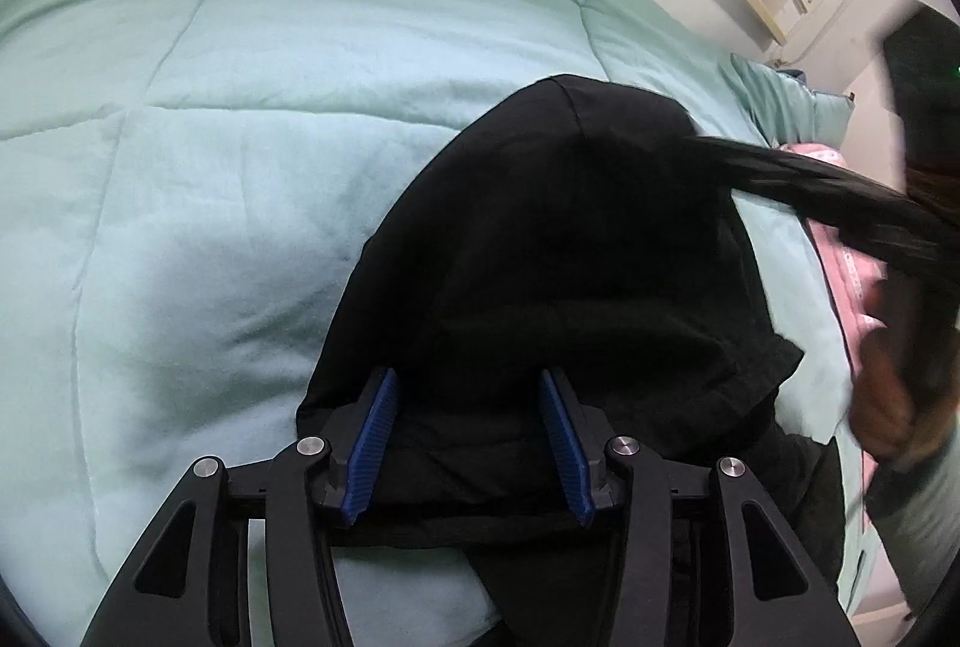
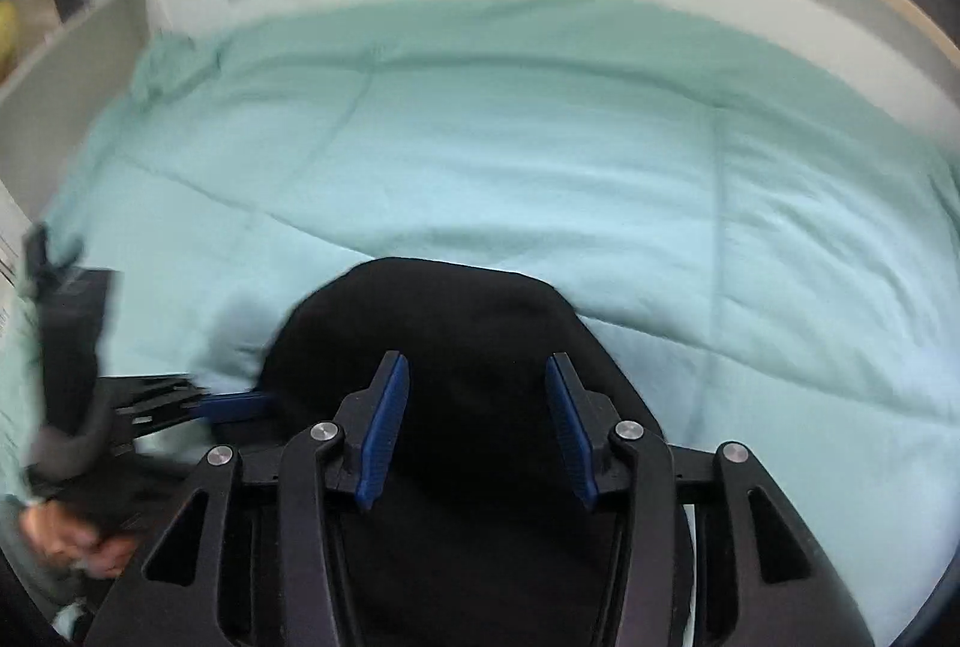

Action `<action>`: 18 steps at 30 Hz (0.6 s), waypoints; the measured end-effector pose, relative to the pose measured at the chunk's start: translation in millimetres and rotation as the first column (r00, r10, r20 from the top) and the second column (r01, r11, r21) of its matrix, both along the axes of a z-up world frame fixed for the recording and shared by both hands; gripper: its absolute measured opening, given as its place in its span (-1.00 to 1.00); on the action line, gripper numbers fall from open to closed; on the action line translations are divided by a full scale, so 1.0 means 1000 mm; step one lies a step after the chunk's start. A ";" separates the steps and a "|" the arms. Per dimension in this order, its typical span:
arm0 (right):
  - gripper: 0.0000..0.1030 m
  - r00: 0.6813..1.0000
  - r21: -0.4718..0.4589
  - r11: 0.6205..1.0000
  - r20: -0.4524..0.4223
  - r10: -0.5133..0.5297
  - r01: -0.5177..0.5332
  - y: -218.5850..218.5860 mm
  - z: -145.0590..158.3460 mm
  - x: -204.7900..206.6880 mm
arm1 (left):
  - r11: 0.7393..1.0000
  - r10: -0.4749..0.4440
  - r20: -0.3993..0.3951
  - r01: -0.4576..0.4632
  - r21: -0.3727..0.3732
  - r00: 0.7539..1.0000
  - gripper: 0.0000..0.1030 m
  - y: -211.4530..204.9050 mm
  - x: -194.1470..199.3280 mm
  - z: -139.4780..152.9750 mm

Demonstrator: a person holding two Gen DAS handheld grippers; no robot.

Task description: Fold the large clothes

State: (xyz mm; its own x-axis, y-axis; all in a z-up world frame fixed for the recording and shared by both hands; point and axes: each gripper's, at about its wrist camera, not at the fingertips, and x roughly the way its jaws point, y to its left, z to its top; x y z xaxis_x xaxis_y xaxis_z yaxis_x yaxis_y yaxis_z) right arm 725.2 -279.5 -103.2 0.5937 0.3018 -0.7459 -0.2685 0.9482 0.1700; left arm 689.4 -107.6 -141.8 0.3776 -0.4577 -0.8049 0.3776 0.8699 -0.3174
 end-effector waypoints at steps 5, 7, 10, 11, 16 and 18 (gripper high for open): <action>-0.03 0.993 0.001 0.999 -0.111 -0.046 0.047 0.000 -0.068 0.024 | 1.000 -0.004 -0.003 0.003 -0.017 1.000 -0.02 0.001 0.002 -0.006; -0.04 0.990 0.014 0.999 -0.130 -0.050 0.052 -0.009 -0.059 0.019 | 1.000 -0.007 0.002 0.007 -0.006 1.000 -0.02 0.000 0.001 -0.005; -0.04 0.995 0.023 0.999 -0.096 -0.036 0.039 -0.019 -0.032 -0.004 | 1.000 -0.027 0.000 0.027 0.009 1.000 -0.02 -0.005 -0.002 0.004; -0.04 0.997 0.024 0.999 -0.076 -0.034 0.036 -0.024 -0.020 -0.019 | 0.999 -0.043 0.004 0.043 0.003 0.999 -0.02 -0.006 -0.004 0.011; -0.03 0.998 0.029 0.999 -0.058 -0.010 0.012 -0.061 -0.005 -0.076 | 0.991 -0.107 0.056 0.111 -0.074 0.993 0.00 0.003 -0.024 0.050; -0.03 0.992 0.008 1.000 -0.122 -0.009 0.010 -0.054 -0.028 -0.081 | 0.992 -0.095 0.036 0.098 -0.082 0.995 0.03 0.005 -0.023 0.045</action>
